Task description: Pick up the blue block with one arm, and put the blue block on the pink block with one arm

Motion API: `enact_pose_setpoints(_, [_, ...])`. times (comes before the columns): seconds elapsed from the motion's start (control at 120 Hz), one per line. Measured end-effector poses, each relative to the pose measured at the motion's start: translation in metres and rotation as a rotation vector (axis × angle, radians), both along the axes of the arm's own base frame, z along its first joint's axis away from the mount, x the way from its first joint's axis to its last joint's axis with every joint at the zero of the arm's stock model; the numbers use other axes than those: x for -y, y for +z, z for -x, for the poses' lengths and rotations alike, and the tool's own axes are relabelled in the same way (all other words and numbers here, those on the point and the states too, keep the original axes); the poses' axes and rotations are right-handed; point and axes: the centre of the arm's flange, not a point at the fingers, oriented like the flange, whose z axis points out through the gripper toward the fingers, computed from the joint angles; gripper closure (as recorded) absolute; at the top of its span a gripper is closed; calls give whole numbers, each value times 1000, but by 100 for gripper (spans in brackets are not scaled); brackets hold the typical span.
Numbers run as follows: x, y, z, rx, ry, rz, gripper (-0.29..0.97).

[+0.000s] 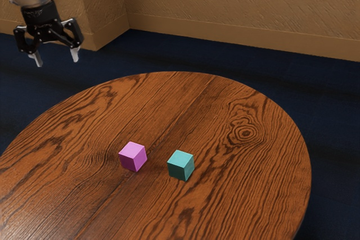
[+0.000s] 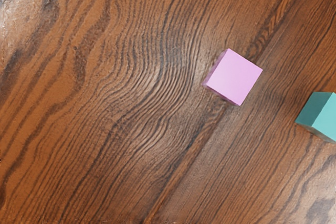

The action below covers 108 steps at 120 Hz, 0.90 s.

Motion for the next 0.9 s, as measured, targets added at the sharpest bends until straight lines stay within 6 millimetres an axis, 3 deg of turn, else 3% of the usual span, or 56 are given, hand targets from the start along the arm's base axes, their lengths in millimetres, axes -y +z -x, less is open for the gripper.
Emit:
enact_pose_setpoints(0.108, [-6,-1,7,-15,194,0,0])
enact_pose_setpoints(0.175, [-13,-14,13,-38,300,-26,0])
enact_pose_setpoints(0.308, [55,-22,32,-66,314,-59,0])
enact_pose_setpoints(0.342, [69,-32,28,-77,318,-56,0])
enact_pose_setpoints(0.417, [105,-88,4,-136,310,-51,0])
enact_pose_setpoints(0.533, [136,-152,-30,-172,344,-16,0])
enact_pose_setpoints(0.658, [153,-185,-20,-155,359,18,0])
enact_pose_setpoints(0.9, [181,-218,-49,-116,396,64,0])
